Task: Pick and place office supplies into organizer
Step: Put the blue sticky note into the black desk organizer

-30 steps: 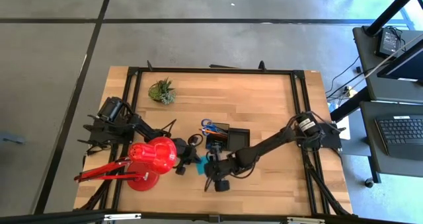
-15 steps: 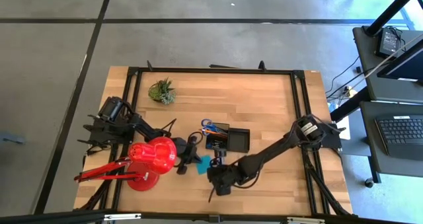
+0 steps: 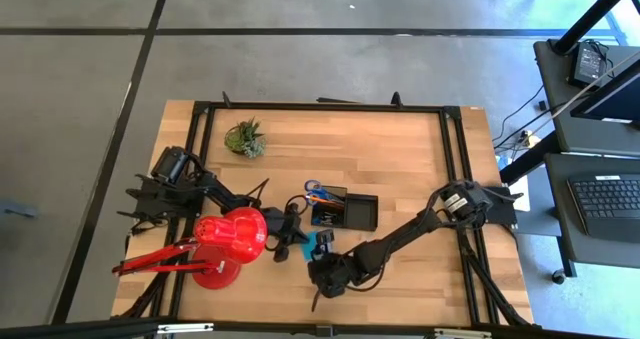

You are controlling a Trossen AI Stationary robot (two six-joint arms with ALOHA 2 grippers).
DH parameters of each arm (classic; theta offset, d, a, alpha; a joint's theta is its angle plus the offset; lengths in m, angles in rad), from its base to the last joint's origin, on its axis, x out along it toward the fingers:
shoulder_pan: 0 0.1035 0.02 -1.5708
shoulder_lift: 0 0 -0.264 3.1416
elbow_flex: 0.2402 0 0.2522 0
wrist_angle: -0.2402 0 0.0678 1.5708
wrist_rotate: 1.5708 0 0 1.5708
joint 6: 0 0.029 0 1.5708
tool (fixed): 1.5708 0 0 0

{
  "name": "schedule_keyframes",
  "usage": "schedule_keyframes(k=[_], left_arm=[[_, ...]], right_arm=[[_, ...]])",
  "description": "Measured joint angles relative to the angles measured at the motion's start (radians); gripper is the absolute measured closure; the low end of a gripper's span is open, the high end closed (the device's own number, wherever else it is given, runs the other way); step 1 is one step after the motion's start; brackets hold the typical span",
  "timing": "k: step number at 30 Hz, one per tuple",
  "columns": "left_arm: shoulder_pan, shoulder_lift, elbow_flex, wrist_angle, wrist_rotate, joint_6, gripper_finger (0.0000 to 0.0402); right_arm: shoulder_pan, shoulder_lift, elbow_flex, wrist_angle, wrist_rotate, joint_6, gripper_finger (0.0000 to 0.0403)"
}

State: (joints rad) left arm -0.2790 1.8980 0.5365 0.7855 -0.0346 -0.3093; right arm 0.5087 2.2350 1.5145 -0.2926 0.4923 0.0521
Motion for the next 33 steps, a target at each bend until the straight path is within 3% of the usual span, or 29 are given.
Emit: schedule_keyframes(k=[26,33], left_arm=[[0.002,-0.002,0.0,0.001,-0.011,-0.019,0.04],[0.002,-0.002,0.0,0.001,-0.012,-0.019,0.04]], right_arm=[[0.002,0.038,0.002,0.007,0.228,-0.056,0.0199],[0.0,0.041,-0.001,0.063,0.227,-0.059,0.0198]])
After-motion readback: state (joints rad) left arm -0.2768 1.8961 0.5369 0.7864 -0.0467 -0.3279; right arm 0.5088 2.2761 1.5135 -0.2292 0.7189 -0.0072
